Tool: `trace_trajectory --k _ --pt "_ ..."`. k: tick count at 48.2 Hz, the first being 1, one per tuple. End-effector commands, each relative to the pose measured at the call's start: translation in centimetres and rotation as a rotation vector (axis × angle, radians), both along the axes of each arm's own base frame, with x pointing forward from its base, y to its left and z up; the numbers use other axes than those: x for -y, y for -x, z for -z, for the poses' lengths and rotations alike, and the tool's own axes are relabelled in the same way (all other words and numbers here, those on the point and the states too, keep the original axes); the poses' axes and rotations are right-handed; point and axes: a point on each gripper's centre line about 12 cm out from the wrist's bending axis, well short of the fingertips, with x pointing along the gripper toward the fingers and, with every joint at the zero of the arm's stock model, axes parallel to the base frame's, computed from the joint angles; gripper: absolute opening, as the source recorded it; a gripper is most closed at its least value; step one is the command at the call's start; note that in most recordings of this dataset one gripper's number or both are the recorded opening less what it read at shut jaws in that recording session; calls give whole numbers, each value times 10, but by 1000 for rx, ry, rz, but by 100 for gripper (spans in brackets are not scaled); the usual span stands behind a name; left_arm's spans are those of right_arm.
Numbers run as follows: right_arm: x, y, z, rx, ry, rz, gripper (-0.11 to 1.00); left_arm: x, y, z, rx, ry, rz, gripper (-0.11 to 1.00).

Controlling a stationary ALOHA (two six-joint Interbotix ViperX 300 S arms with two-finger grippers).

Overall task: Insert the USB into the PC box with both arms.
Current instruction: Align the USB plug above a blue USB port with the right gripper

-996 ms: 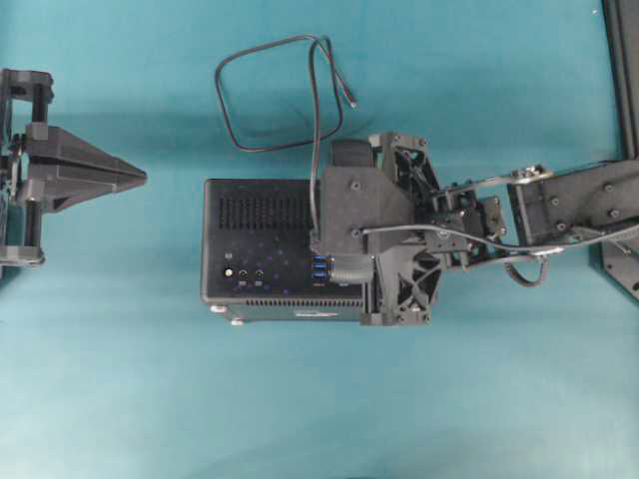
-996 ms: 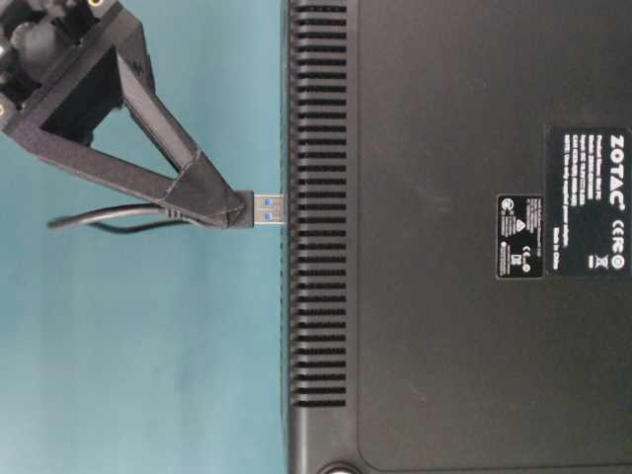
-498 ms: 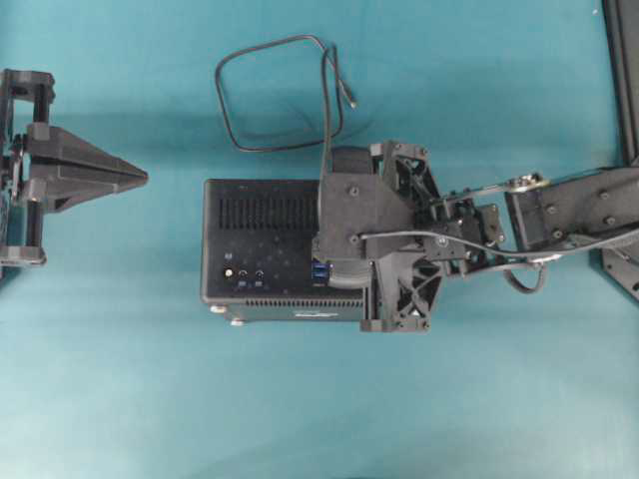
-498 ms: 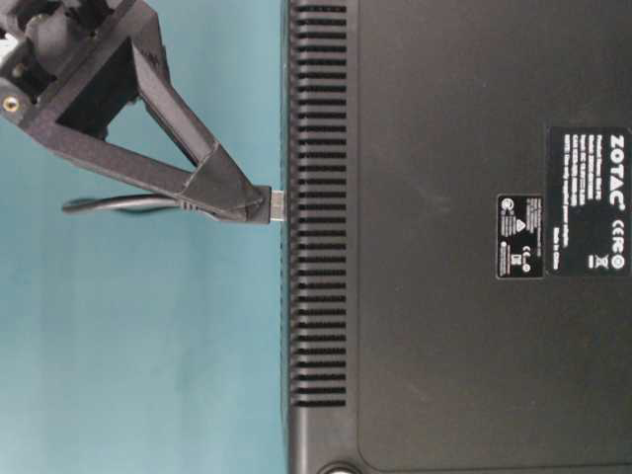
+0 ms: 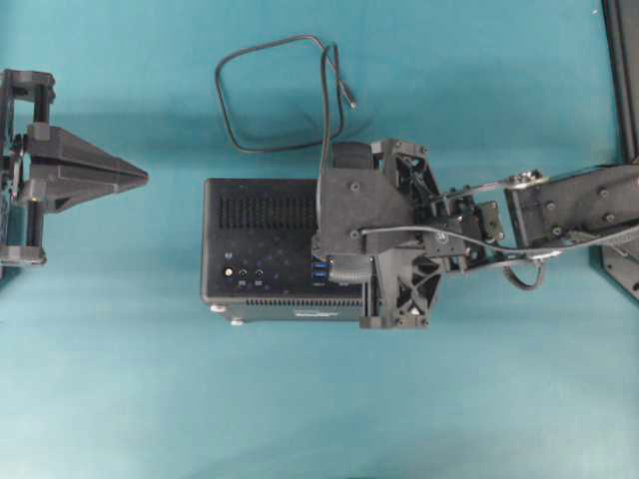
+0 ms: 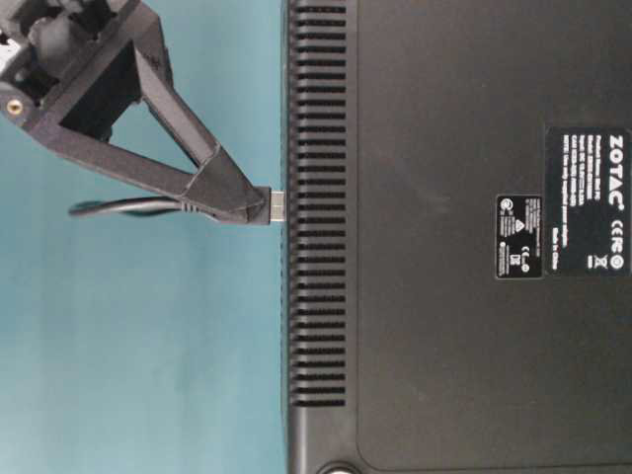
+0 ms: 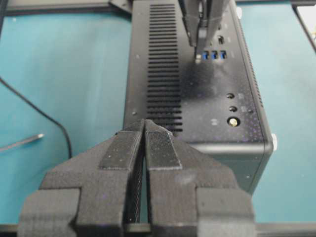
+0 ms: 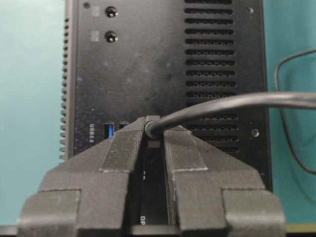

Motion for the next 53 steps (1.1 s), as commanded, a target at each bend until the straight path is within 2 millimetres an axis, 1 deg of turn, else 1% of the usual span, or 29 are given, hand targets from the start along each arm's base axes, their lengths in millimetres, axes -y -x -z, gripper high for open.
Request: trace_trajectory --k 1,9,17,20,32,38,42,44,49,53 --pt "11 1 2 -6 2 31 10 0 -1 -6 20 -3 2 0" --pt "7 1 1 2 -8 24 10 0 -1 -5 17 0 0 0" --pt "-8 1 -1 10 -22 -11 10 0 -1 -4 15 -2 0 0" --pt "-11 1 0 8 -23 -17 10 0 -1 -4 15 -2 0 0" --pt "-7 1 0 7 -11 -12 11 0 -1 -2 9 -2 0 0" --pt "-6 1 0 5 7 -16 13 0 0 -3 14 0 1 0" --pt "-5 1 -3 10 14 -16 17 0 0 -3 14 0 0 0" --pt "-5 1 -4 11 19 -18 21 0 0 -2 12 0 0 0" --pt "-4 1 -5 10 21 -16 33 0 0 -1 9 0 0 0" --pt "-4 1 -5 3 23 -14 45 0 0 -1 11 1 0 0"
